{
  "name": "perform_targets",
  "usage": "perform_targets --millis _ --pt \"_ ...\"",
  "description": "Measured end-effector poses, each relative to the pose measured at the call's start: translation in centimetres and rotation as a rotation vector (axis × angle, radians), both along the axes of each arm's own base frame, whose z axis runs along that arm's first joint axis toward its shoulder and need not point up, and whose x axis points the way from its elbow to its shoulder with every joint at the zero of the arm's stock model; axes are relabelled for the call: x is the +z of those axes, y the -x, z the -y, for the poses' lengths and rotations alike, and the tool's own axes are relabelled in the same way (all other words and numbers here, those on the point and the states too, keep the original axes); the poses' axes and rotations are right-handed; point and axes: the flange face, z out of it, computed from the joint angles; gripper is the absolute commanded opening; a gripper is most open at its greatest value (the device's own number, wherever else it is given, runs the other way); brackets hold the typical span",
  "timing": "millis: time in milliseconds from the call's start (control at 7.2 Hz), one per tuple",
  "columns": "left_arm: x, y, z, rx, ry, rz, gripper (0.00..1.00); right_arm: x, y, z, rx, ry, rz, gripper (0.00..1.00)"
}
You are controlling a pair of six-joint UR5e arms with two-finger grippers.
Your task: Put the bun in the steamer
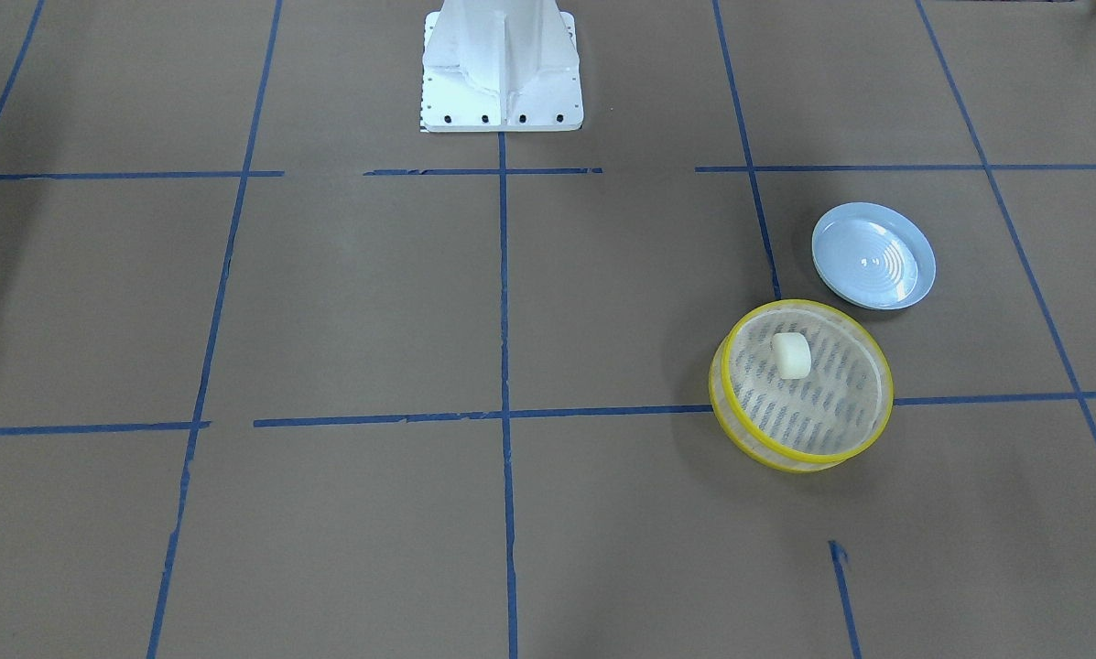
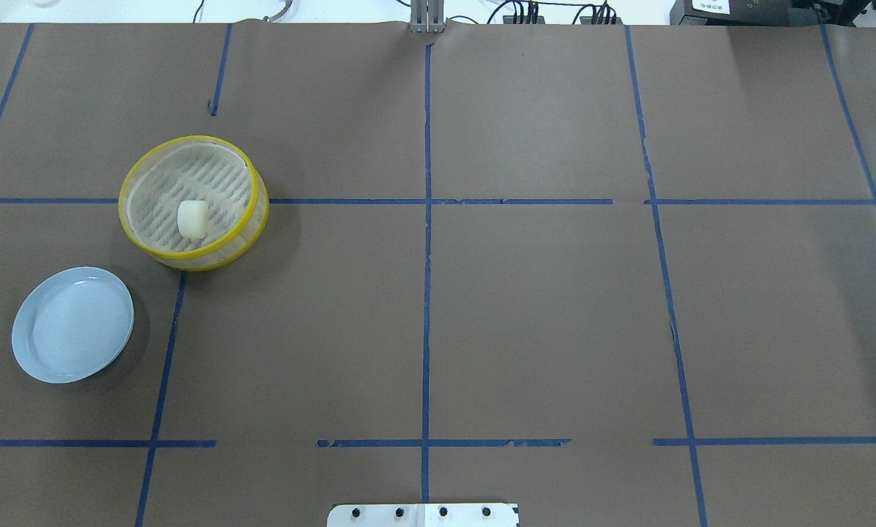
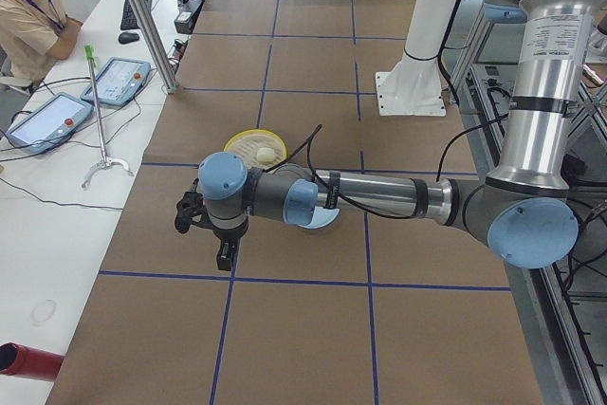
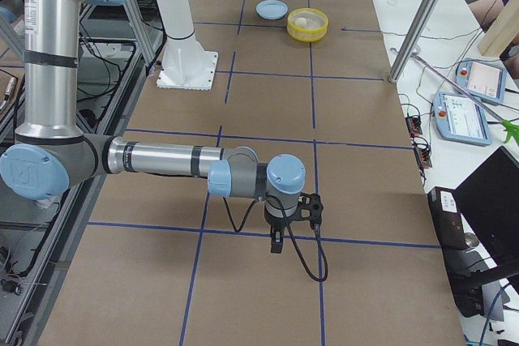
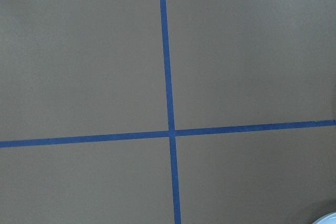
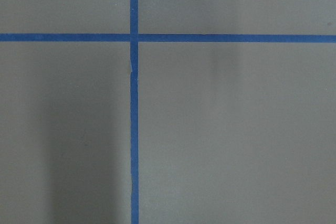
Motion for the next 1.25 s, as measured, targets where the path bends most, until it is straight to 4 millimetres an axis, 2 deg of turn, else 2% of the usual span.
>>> perform_targets --millis 556,1250 --pt "1.5 0.0 -2.0 0.003 0.017 0.001 1.0 0.0 0.0 0.0 0.0 0.0 0.0 1.0" --pt "1.9 -0.1 -2.4 0.002 0.012 0.002 1.0 0.0 0.0 0.0 0.0 0.0 0.0 1.0"
